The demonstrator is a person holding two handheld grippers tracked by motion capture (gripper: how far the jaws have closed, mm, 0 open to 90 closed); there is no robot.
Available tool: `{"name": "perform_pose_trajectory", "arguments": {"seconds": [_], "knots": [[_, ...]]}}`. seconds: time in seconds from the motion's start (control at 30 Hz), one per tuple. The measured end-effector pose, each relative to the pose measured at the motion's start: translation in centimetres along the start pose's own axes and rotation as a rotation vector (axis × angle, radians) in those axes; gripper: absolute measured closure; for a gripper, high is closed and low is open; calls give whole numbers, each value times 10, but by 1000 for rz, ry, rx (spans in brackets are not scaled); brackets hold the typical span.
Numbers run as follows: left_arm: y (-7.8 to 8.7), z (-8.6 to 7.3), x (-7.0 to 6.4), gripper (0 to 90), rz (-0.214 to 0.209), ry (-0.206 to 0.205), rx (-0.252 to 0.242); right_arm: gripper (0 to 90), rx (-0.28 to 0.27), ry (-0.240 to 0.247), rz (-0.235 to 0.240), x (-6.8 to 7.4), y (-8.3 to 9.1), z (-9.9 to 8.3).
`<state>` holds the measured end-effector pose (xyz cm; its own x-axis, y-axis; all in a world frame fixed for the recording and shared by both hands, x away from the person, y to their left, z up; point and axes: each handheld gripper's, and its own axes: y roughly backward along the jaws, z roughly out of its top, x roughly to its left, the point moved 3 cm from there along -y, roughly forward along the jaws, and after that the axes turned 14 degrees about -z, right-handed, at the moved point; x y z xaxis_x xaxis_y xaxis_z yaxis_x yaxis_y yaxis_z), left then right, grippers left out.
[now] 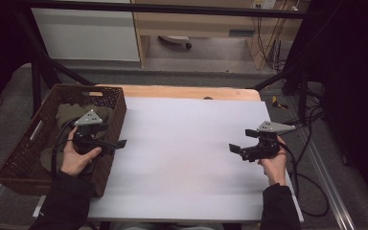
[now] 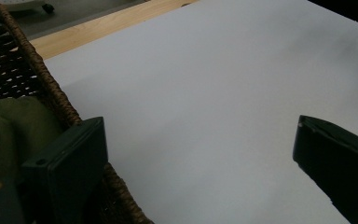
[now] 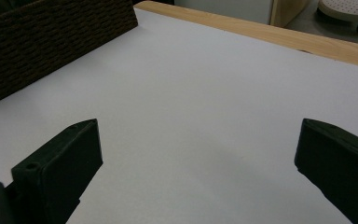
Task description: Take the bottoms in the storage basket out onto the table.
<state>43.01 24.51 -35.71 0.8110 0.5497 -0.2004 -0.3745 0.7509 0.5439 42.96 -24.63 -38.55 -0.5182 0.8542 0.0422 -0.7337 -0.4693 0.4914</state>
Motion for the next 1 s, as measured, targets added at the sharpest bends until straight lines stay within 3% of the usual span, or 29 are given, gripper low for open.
{"name": "perform_pose_trajectory", "arguments": {"seconds": [1.0], "knots": [[22, 2, -3, 32, 30, 1, -12, 13, 7, -2, -9, 0, 1, -3]]}}
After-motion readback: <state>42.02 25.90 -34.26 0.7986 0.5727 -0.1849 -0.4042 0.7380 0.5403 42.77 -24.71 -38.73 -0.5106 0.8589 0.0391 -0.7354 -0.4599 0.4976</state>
